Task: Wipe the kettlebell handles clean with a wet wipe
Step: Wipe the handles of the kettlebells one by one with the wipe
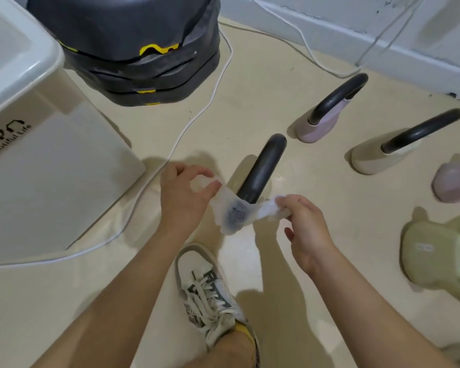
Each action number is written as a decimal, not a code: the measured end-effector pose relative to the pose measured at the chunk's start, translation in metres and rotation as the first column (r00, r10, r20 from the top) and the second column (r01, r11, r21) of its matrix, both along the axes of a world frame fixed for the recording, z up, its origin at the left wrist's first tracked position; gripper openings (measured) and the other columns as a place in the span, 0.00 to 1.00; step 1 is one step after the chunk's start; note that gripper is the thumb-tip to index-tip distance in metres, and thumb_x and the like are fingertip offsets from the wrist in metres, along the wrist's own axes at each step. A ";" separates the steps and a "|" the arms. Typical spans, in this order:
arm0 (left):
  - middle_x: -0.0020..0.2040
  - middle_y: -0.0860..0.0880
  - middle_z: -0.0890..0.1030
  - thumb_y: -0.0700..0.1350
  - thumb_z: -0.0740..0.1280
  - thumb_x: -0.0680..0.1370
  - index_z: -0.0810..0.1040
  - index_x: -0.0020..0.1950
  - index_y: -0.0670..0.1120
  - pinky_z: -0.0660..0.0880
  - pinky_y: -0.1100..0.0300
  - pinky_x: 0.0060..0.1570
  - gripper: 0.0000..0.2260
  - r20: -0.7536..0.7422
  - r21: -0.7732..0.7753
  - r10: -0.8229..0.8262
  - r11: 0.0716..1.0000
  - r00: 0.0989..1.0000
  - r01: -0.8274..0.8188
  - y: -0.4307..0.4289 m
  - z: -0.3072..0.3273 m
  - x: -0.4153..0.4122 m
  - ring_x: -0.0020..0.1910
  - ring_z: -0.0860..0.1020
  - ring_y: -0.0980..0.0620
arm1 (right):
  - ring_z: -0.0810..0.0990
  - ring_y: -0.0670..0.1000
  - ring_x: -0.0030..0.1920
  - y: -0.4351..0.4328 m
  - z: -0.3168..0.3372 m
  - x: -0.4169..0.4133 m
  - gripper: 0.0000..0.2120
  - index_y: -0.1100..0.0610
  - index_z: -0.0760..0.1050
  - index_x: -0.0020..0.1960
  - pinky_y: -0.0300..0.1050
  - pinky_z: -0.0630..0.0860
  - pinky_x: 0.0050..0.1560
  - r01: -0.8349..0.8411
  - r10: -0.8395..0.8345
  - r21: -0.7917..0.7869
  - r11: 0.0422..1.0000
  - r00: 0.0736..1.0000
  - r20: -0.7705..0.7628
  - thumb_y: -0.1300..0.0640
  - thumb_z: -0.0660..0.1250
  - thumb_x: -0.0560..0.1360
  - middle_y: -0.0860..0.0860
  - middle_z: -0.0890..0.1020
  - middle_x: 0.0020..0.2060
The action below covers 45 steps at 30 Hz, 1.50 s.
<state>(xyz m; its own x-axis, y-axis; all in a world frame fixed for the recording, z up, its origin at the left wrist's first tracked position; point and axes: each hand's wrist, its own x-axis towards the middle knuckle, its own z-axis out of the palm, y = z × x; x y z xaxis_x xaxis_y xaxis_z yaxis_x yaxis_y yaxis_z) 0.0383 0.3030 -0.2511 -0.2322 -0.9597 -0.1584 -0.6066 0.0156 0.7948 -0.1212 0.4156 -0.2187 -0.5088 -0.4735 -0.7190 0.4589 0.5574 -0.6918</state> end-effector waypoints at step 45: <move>0.35 0.56 0.82 0.39 0.66 0.74 0.84 0.52 0.58 0.73 0.66 0.38 0.16 -0.467 0.192 -0.051 0.969 0.883 0.158 0.088 0.031 0.020 0.33 0.77 0.59 | 0.76 0.50 0.40 -0.007 0.019 0.028 0.23 0.57 0.79 0.53 0.48 0.75 0.51 -0.284 0.283 0.010 0.959 0.958 0.051 0.39 0.69 0.69 0.50 0.78 0.36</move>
<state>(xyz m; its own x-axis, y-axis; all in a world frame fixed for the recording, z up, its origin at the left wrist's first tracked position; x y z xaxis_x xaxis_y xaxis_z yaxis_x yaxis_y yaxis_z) 0.0586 0.3909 -0.2205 -0.4263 -0.8793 -0.2123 -0.1809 -0.1471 0.9724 -0.0933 0.4088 -0.1996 -0.3198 -0.5808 -0.7486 0.3126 0.6811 -0.6621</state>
